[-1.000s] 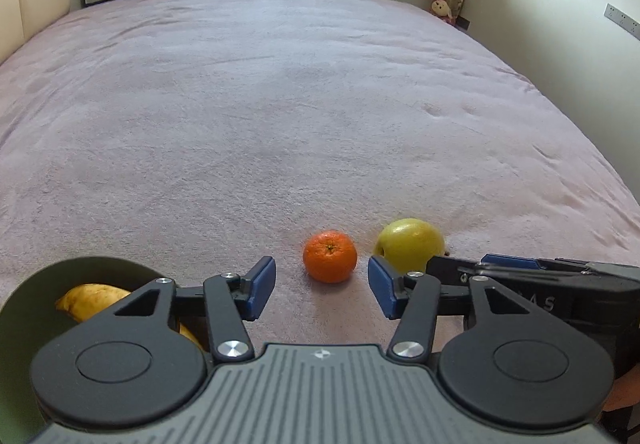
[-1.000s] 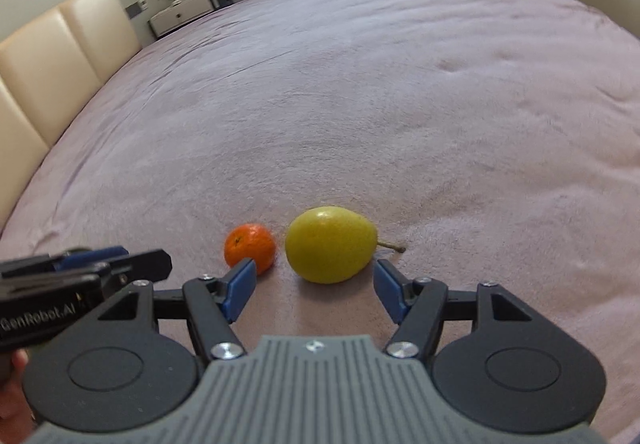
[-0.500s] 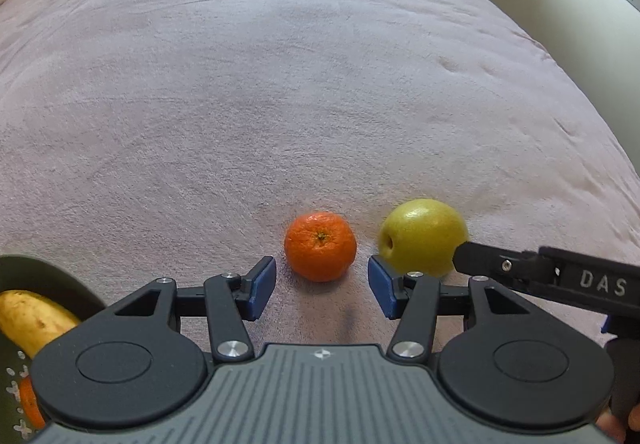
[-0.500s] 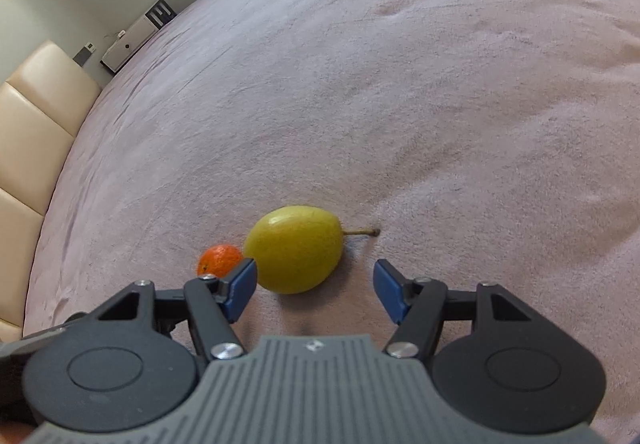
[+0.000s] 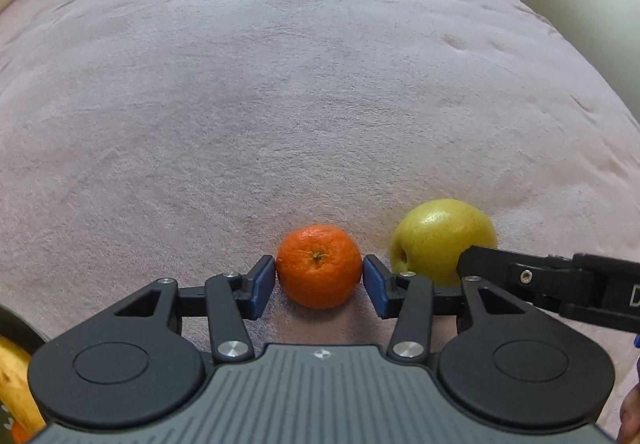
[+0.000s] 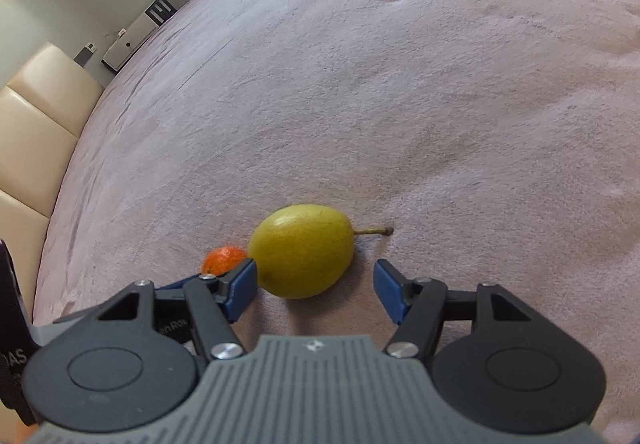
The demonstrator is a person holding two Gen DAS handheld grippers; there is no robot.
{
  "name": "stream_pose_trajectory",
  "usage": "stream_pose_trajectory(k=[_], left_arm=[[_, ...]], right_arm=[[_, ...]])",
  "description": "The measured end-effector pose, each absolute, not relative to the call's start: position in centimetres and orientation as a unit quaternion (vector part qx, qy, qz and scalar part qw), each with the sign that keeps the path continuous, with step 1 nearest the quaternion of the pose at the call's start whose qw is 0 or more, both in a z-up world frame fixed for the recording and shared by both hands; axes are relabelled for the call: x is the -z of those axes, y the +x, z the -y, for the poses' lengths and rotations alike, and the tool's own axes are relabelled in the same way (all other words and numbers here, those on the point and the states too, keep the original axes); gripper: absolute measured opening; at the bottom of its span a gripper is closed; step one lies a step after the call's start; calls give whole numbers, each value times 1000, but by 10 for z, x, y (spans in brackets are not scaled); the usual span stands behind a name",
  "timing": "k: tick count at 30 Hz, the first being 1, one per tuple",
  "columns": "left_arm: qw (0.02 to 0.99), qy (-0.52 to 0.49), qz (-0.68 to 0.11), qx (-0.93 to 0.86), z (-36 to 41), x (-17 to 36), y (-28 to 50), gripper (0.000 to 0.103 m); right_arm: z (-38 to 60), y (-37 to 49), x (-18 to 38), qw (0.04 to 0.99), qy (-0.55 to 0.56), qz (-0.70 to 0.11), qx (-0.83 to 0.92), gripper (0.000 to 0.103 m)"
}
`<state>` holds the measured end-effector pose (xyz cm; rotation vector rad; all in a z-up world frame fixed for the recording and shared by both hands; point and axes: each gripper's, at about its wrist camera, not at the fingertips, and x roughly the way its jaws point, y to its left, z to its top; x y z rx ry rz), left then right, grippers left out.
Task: Organize fruits
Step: 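Grasp the mandarin with the left tool while the right tool grasps the yellow pear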
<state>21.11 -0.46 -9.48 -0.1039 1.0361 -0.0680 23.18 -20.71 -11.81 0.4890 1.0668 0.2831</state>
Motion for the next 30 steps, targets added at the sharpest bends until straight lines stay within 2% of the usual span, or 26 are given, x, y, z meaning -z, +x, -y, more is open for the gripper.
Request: stream_pose_trajectory(k=[3, 5, 10, 30], left_arm=[[868, -64, -492, 33, 0, 94, 211, 53], [868, -76, -490, 31, -3, 93, 211, 52], [873, -70, -481, 24, -5, 82, 207, 52], [881, -71, -468, 11, -19, 58, 194, 52]], right_arm=[[210, 233, 120, 817, 248, -503, -134, 64], [211, 235, 121, 810, 267, -506, -129, 71], [218, 237, 125, 797, 310, -507, -105, 71], [207, 255, 143, 770, 361, -521, -71, 72]])
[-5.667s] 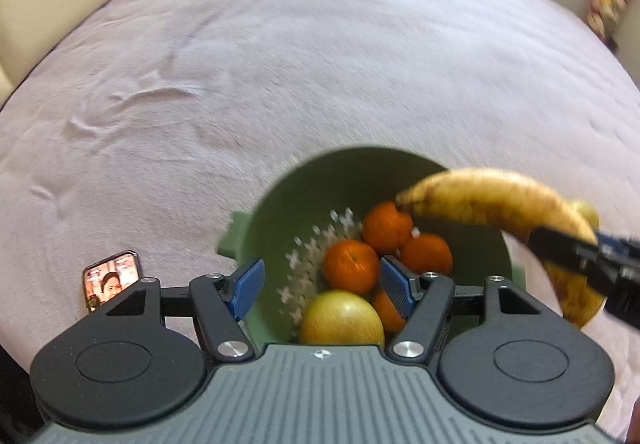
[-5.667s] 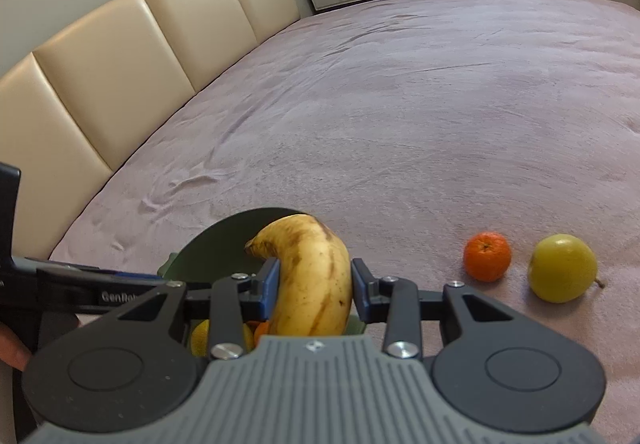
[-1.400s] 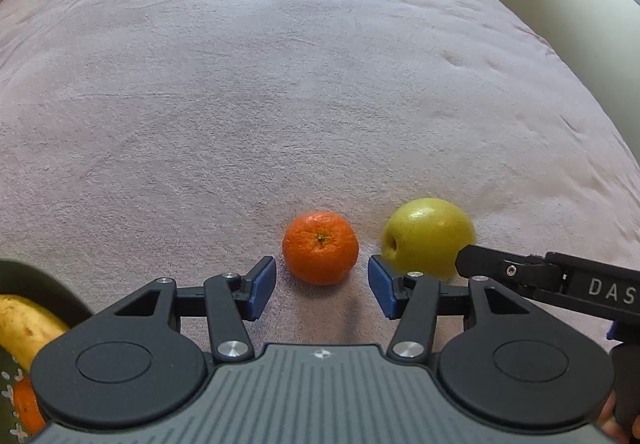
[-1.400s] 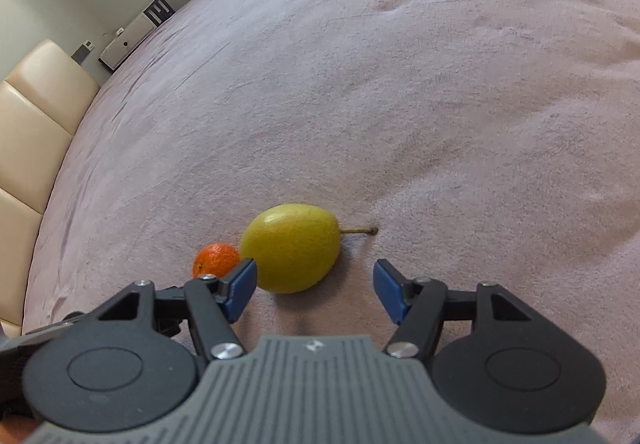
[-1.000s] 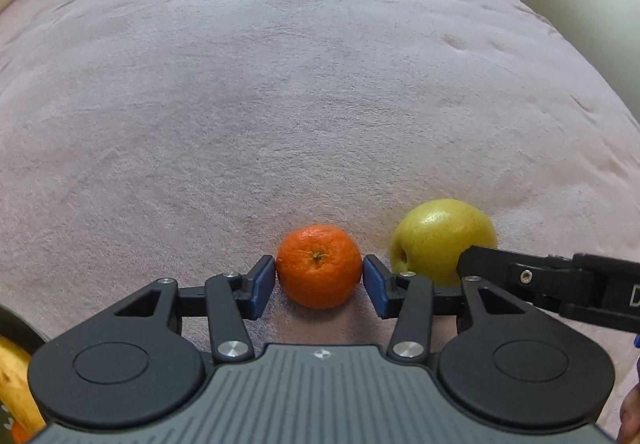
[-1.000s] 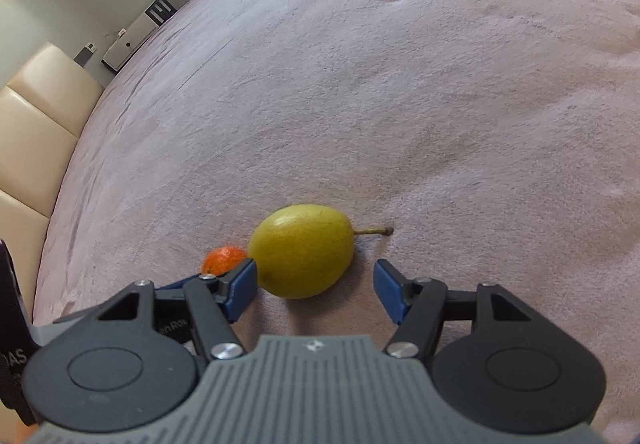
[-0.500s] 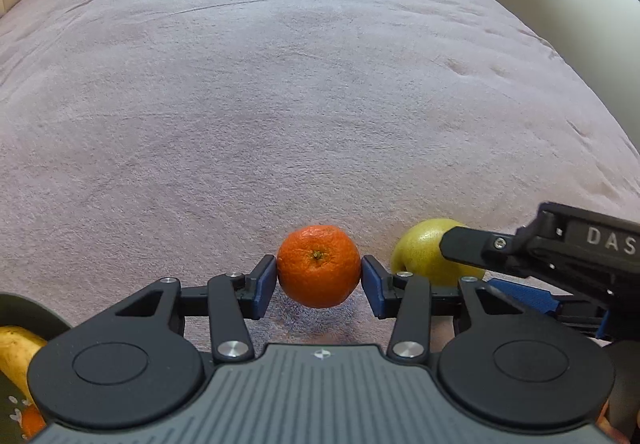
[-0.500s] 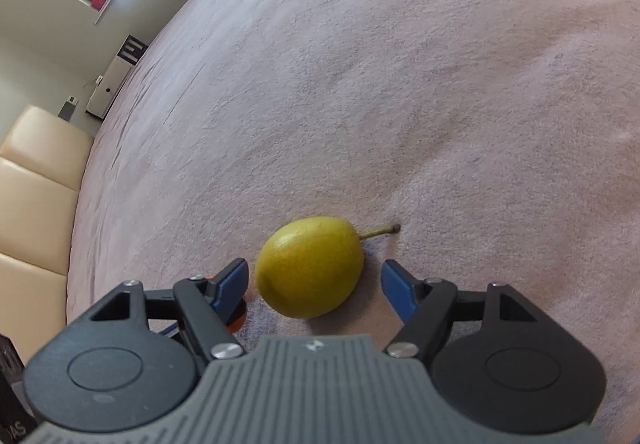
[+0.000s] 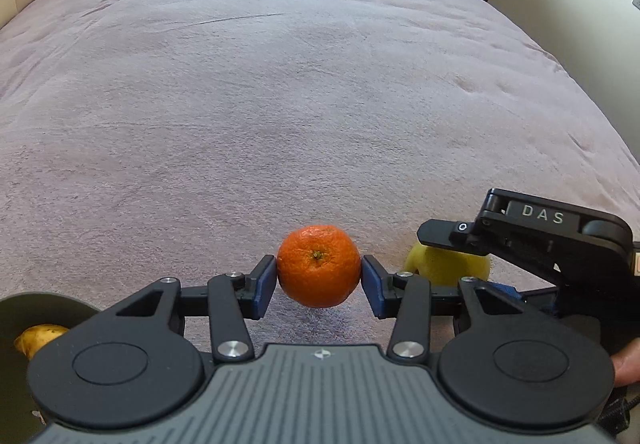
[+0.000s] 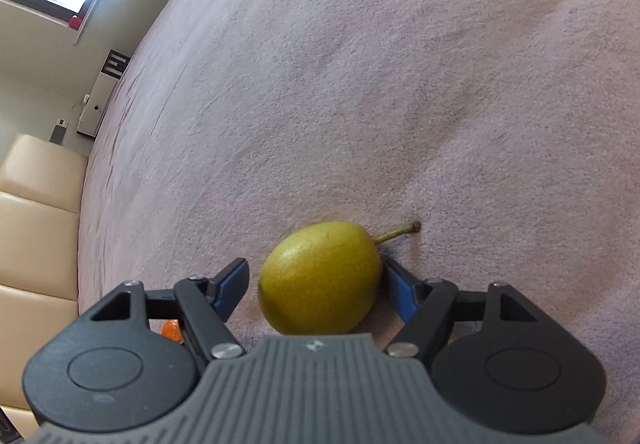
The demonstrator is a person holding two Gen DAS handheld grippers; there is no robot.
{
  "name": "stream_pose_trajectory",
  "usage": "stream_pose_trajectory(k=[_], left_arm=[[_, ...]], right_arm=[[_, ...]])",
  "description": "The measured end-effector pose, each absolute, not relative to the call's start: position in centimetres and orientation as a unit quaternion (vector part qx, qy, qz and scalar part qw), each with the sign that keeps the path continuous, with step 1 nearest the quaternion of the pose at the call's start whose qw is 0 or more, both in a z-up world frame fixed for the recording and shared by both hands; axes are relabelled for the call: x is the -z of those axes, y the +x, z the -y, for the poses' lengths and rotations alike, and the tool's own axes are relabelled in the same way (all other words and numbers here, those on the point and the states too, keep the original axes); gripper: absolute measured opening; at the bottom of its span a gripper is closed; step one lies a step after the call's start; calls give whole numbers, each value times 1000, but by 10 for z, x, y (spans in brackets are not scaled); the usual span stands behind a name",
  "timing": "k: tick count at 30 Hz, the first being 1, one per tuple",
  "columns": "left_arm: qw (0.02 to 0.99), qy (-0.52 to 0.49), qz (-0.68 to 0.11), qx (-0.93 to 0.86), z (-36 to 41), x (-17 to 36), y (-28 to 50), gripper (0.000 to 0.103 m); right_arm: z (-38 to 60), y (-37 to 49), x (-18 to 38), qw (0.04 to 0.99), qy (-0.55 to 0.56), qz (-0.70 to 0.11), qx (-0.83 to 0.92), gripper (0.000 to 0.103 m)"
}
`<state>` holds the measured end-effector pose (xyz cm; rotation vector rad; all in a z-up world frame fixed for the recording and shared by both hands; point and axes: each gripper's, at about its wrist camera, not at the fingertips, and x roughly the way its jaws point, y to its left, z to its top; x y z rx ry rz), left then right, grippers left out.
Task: Organize fruits
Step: 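Grasp the mandarin with the left tool while the right tool grasps the yellow pear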
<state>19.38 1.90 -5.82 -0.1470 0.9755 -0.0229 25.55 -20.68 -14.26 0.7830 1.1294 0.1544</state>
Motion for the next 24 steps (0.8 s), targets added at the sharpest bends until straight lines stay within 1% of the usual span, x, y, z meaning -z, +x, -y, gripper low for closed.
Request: stream_pose_trajectory(k=[1, 3, 4, 15, 24], left_arm=[[881, -71, -468, 10, -19, 58, 194, 52], [880, -72, -469, 8, -20, 58, 193, 52], [880, -72, -469, 7, -21, 57, 192, 52], [889, -72, -452, 1, -25, 34, 176, 52], [896, -63, -439, -1, -23, 12, 153, 52]], right_arm=[[205, 256, 142, 773, 356, -521, -72, 71], [203, 249, 141, 779, 341, -522, -69, 66], [201, 248, 141, 783, 332, -522, -71, 65], [196, 237, 124, 806, 280, -514, -88, 64], [205, 213, 109, 811, 267, -510, -106, 64]])
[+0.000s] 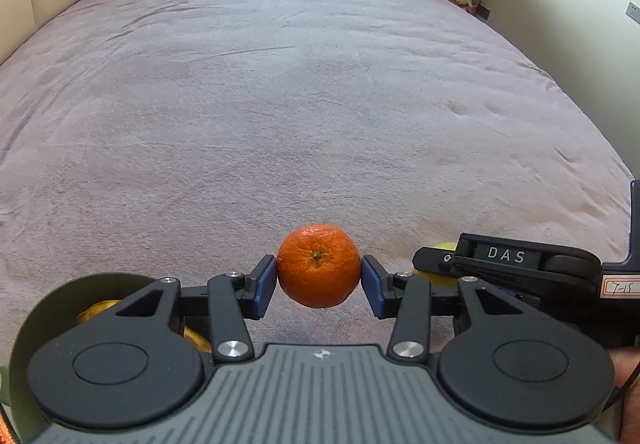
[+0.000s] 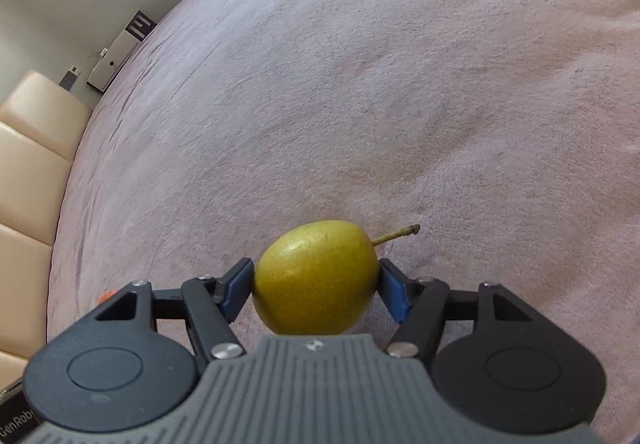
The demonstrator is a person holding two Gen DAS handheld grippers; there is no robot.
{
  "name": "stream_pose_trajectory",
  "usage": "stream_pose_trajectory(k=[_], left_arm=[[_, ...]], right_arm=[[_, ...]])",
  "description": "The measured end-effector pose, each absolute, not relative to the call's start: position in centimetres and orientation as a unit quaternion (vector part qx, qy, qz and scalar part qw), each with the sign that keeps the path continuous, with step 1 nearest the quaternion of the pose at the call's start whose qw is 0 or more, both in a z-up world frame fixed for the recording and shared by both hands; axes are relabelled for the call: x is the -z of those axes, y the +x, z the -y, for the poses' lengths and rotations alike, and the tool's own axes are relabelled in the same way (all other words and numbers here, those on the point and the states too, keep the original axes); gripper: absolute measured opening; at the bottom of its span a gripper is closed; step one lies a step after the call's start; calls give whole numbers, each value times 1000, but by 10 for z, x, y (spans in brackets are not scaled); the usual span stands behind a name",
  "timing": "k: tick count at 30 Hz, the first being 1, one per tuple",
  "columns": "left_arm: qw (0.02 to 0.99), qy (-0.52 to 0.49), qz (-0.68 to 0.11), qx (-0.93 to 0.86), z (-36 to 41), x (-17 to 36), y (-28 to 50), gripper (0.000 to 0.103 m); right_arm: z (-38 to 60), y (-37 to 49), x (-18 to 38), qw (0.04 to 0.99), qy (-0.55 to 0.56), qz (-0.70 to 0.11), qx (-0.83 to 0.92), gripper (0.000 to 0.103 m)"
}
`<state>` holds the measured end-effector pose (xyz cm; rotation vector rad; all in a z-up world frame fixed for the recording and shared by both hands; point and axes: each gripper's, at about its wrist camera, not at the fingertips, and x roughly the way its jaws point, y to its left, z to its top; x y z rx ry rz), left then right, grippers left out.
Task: Organize fruits
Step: 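Grasp the mandarin with the left tool while the right tool grasps the yellow pear, then carry the mandarin and yellow pear over the green colander with both tools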
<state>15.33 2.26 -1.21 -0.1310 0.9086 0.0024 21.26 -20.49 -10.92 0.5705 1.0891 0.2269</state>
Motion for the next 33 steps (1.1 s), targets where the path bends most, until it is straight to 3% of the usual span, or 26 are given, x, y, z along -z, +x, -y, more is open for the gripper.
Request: stream_pose_trajectory(k=[23, 33], left_arm=[[899, -95, -424, -63, -84, -23, 67, 52], [875, -136, -447, -124, -134, -2, 49, 52]], right_arm=[[160, 143, 25, 847, 162, -440, -250, 64], [140, 125, 16, 838, 167, -432, -291, 64]])
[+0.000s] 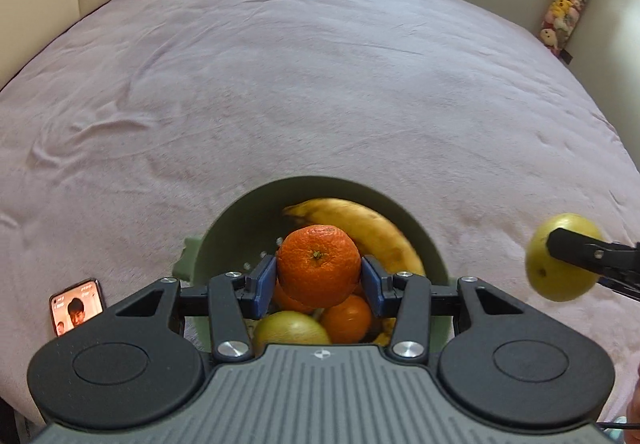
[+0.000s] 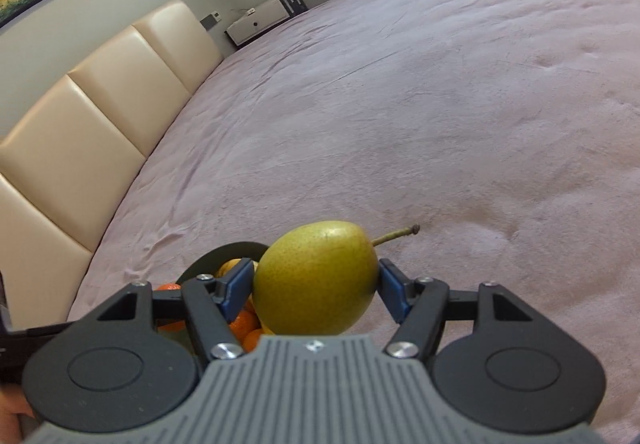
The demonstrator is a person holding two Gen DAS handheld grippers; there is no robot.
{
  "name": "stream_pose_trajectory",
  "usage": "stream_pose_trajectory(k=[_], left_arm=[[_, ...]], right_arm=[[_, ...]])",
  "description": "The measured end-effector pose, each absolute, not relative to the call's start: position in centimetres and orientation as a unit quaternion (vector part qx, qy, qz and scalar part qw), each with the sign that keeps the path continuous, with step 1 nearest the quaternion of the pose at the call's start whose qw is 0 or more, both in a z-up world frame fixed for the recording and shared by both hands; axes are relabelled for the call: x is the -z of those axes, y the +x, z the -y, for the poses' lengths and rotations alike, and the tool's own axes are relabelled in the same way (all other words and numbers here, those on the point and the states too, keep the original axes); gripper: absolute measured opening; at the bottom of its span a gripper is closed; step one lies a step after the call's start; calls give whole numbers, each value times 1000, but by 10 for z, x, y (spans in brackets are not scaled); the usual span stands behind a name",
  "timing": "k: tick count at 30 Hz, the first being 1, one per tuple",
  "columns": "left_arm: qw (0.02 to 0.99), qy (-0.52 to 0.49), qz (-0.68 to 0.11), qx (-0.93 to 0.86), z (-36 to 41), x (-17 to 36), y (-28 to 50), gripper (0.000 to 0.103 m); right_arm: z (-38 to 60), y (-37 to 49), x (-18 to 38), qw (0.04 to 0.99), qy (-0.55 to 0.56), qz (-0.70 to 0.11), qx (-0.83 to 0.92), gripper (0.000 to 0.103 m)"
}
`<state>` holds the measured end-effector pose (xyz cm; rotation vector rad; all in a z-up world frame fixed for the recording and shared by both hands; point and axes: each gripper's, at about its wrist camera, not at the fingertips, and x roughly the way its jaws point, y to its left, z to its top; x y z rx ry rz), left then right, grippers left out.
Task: Organize fruits
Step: 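Carry the mandarin and yellow pear over the green colander with both tools, then lower both fruits into the colander and open both tools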
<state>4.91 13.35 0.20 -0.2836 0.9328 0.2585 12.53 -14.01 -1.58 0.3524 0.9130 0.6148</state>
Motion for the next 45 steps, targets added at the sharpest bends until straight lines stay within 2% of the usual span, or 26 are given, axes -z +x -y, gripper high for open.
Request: stream_pose_trajectory(k=[32, 45], left_arm=[[822, -31, -544, -162, -143, 57, 74, 54], [839, -96, -508, -170, -160, 23, 55, 62]], right_arm=[[63, 125, 34, 821, 74, -411, -390, 64], [42, 119, 28, 820, 12, -382, -425, 64]])
